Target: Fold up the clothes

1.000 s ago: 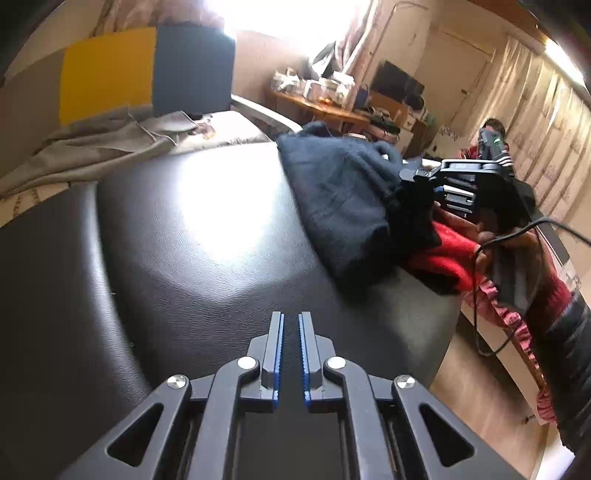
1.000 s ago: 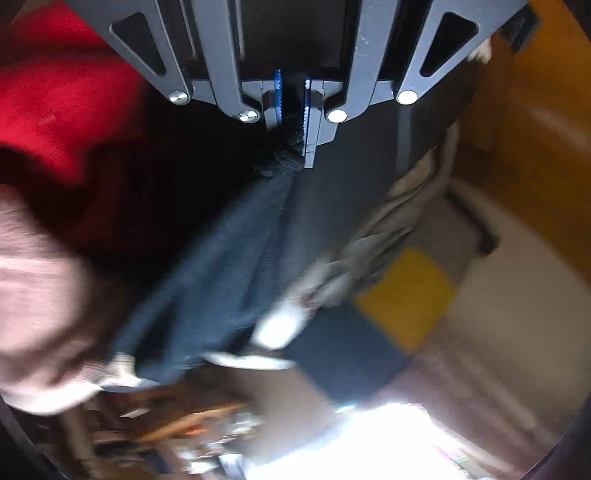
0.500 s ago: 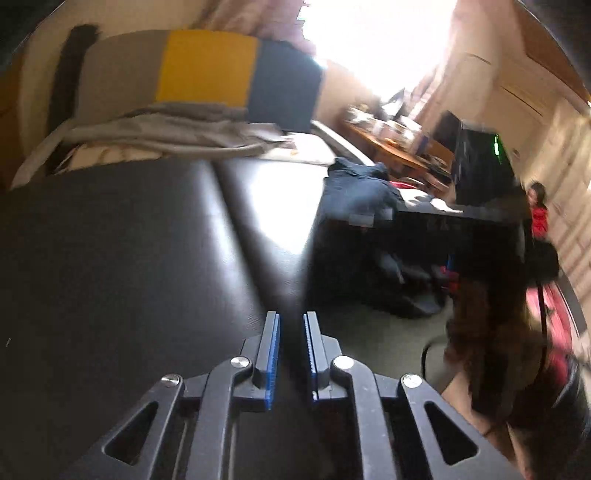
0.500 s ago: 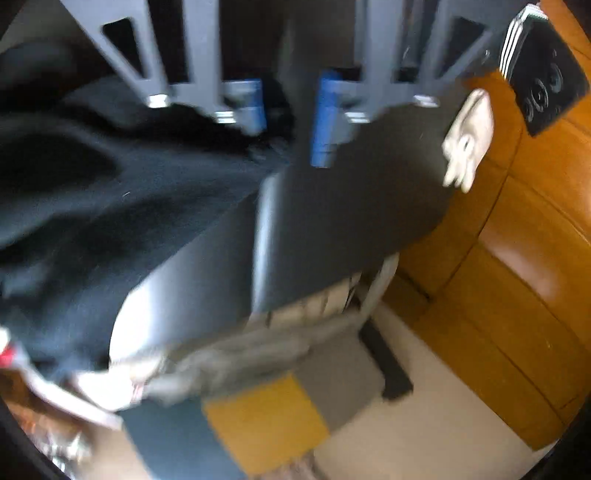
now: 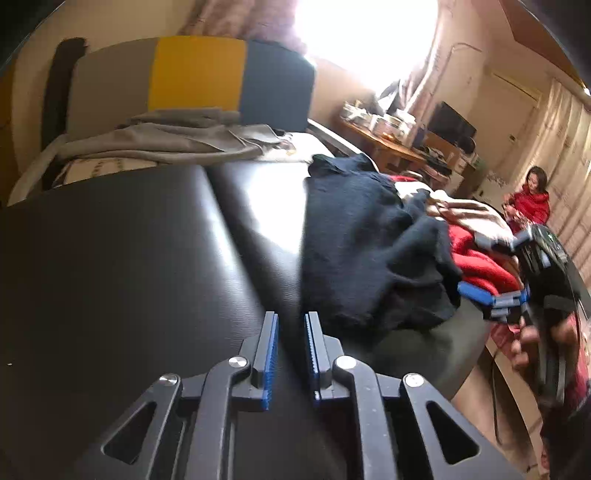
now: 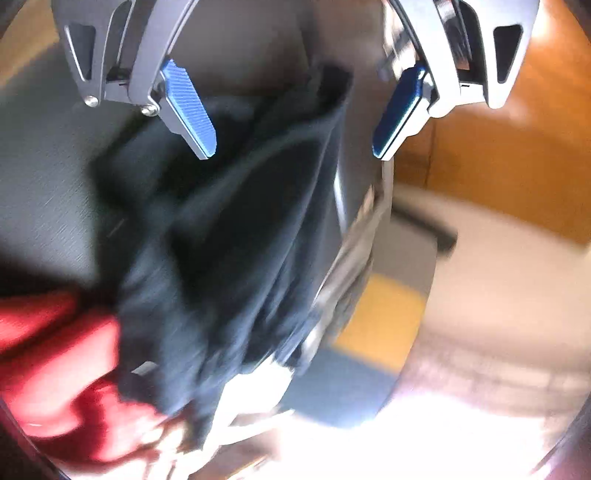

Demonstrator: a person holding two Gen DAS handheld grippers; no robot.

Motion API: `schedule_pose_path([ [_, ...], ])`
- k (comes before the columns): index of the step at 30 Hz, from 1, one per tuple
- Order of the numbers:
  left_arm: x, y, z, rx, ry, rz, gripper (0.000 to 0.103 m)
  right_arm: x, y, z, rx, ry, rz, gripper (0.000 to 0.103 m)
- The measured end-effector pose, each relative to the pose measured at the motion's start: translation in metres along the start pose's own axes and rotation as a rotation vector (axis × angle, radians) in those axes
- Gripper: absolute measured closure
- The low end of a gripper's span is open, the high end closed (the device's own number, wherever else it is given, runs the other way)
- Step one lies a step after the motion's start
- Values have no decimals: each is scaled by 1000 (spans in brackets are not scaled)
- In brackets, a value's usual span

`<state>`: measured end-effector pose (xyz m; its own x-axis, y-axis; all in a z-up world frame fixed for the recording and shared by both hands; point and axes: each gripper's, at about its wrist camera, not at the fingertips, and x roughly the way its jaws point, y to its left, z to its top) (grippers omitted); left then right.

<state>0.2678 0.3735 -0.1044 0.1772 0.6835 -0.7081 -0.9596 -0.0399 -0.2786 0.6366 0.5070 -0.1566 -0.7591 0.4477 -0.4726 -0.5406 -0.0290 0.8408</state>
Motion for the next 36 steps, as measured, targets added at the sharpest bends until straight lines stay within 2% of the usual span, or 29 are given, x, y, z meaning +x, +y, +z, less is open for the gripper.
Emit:
schedule_pose_path([
  [3,10,-9,-1,3,44,-14,89,4,-6,27,33,-77,-29,9],
  [6,13,-8,-5,-1,70,-13,89,22,-2,47,36,-105,-27,9],
  [9,13,-5,-7,-14,75,1,89,48,10,56,-31,-101,-109,11],
  [11,15,-1,-7,-27,81,10,89,64,19,57,-123,-69,-181,39],
  [12,14,2,-7,-32,79,12,89,71,23,53,-143,-47,-190,78],
  [13,13,4,-8,-37,76,14,89,79,26,49,-163,-24,-200,94],
  [16,5,15,-7,-70,57,19,89,83,47,35,-256,1,-181,94],
  [19,-7,30,-5,-105,29,37,89,87,82,16,-351,25,-98,94],
  [22,-23,48,-5,-141,-12,68,89,110,122,-11,-438,85,-13,94],
  [29,-74,94,-12,-250,-105,178,89,195,208,-124,-623,350,145,94],
  [32,-93,111,-17,-267,-123,239,89,217,218,-182,-689,493,196,94],
  [36,-111,130,-22,-293,-143,299,89,224,206,-252,-819,710,204,94],
])
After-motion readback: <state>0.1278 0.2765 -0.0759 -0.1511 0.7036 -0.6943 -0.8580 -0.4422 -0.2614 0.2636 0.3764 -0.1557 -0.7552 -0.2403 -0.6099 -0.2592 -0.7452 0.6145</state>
